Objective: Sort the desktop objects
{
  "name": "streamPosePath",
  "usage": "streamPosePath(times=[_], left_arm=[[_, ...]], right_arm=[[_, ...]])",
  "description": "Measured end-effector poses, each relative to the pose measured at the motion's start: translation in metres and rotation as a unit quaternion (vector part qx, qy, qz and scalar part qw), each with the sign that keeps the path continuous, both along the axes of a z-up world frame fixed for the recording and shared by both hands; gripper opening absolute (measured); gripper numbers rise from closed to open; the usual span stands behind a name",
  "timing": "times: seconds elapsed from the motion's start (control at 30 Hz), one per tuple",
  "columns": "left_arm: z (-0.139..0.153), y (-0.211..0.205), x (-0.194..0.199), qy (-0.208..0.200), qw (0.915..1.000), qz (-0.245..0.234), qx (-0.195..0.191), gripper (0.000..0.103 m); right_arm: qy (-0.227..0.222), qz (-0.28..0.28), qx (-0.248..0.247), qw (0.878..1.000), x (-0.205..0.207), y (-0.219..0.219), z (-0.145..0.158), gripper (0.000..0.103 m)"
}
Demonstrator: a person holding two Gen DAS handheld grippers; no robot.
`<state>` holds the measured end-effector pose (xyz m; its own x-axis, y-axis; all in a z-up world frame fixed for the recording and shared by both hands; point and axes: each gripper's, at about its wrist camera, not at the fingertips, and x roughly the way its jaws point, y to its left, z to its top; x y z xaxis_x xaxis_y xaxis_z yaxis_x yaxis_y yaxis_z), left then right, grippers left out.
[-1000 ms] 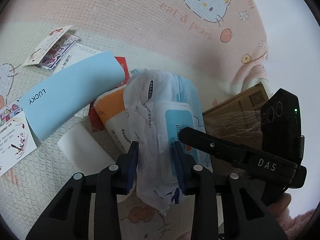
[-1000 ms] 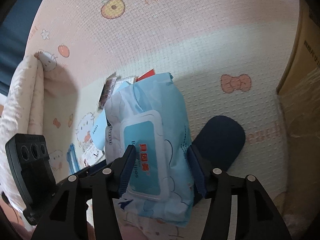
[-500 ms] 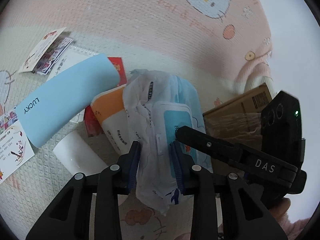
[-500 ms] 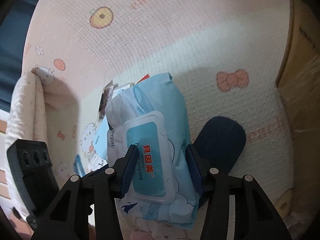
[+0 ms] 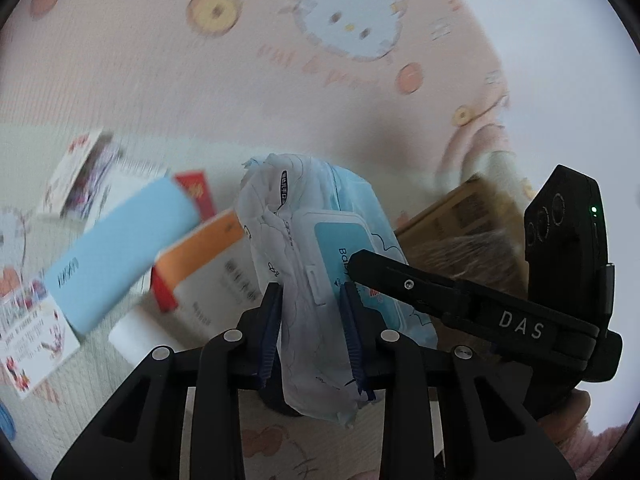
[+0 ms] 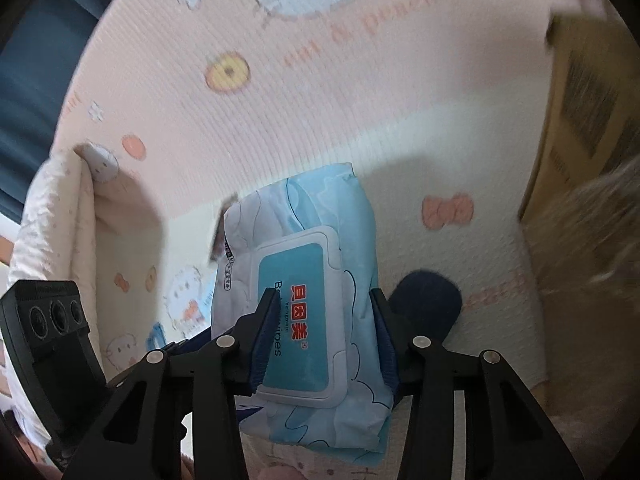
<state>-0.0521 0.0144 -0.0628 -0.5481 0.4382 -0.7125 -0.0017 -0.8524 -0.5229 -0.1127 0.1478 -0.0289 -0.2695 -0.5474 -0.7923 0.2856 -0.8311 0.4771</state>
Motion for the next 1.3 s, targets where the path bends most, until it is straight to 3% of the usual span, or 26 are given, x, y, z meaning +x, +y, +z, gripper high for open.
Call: streamPosePath(times=[0.23, 0.43, 0.8, 1.07, 1.3], left_arm=[[0.054, 0.011, 0.008, 0.08, 0.9967, -0.011, -0.002, 0.033], [0.08, 0.023, 0.02, 0.114, 0.9934, -0.012, -0.003, 0.032], [0.108, 0.06, 0.027, 0.141, 0.9895, -0.032, -0.006, 0.032], [0.126, 0.116, 0.007, 0.163, 0.9813, -0.101, 0.001, 0.032], [0.115, 0.177, -0.015, 0.147, 0.9744, -0.169, 0.016, 0.032]], right_arm=[[0.079, -0.011, -0.009, 0.997, 0.012, 0.013, 0.065, 0.042], [0.121, -0.015, -0.014, 0.992, 0.027, 0.02, 0.098, 0.042], [0.143, -0.037, -0.034, 0.988, 0.046, 0.057, 0.117, 0.042], [0.171, -0.097, -0.036, 0.98, 0.054, 0.119, 0.134, 0.042], [0.169, -0.147, -0.012, 0.975, 0.051, 0.178, 0.13, 0.042]])
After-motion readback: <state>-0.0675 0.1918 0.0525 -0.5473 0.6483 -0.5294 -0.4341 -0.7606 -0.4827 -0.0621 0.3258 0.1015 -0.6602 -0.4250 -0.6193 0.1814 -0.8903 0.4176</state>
